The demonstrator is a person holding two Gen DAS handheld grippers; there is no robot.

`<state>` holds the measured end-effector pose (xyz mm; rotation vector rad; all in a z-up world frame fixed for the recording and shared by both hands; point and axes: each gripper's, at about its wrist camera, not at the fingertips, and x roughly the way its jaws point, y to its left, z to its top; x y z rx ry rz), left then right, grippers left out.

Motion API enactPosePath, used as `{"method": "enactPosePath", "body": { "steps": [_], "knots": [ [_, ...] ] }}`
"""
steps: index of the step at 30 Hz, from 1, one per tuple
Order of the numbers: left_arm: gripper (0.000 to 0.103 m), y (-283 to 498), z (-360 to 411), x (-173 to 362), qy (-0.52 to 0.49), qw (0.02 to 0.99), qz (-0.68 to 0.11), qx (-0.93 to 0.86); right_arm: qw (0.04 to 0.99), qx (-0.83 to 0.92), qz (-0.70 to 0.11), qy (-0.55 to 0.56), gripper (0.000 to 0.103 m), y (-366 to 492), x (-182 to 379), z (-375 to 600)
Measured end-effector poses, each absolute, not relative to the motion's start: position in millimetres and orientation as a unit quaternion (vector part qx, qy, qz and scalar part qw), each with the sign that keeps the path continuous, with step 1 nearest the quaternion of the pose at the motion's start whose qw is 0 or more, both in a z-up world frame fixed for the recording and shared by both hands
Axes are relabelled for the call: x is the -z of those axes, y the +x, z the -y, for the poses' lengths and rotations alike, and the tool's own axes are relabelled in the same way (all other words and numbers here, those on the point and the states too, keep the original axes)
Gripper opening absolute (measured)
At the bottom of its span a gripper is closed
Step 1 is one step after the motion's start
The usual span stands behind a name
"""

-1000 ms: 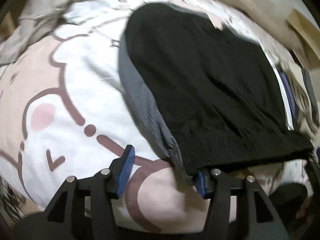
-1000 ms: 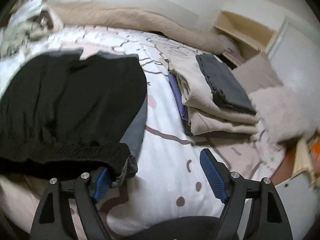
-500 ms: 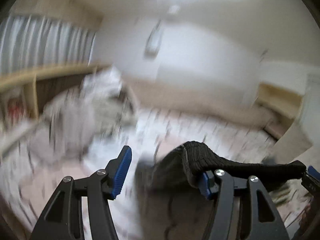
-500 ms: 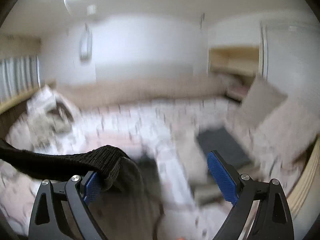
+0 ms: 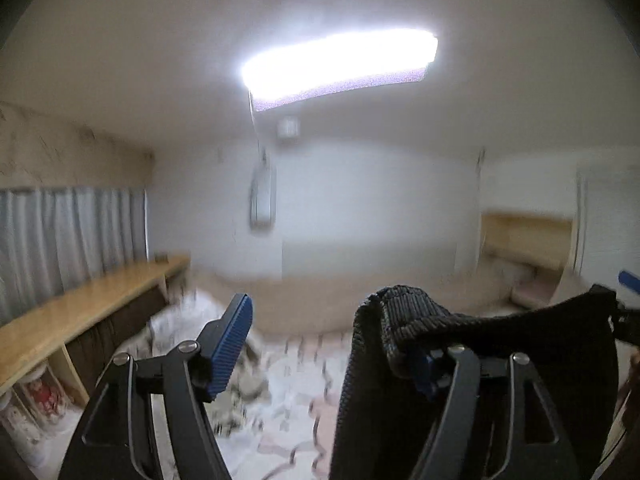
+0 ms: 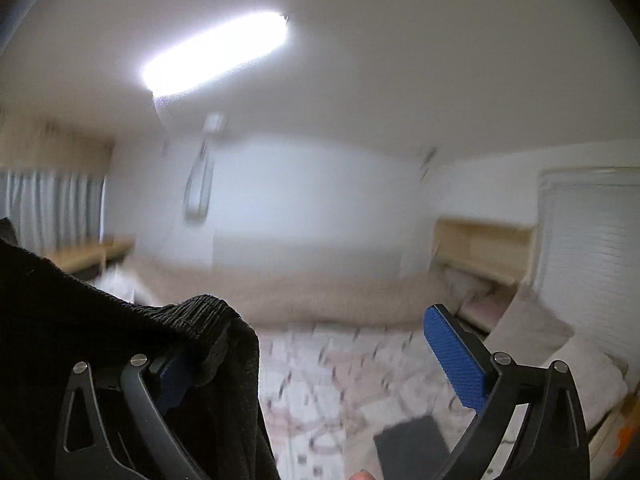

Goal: Fold clothes

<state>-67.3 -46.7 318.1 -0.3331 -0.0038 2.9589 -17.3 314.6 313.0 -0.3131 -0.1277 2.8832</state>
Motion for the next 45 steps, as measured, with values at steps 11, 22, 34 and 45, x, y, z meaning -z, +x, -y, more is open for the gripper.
{"method": "enactPosePath", "body": {
  "steps": [11,22,34,45],
  "knots": [
    [0.073,-206,9,-310,-0.093,-0.018,-0.075,-0.993,0.171,-0.969,0.062,-0.167,0.102,-186,-308,-314],
    [0.08,-199,3,-111,-0.22,-0.016,-0.144,-0.965,0.172,-0.95,0.036,-0.256,0.102,-173,-154,-326],
    [0.08,-169,-41,172,-0.435,0.021,-0.371,-0.82,0.176,-0.831,-0.004,-0.528,0.102,-132,135,-337],
    [0.08,-120,-53,166,-0.429,0.046,-0.468,-0.771,0.177,-0.835,0.122,-0.506,0.102,-100,121,-309]
  ]
}}
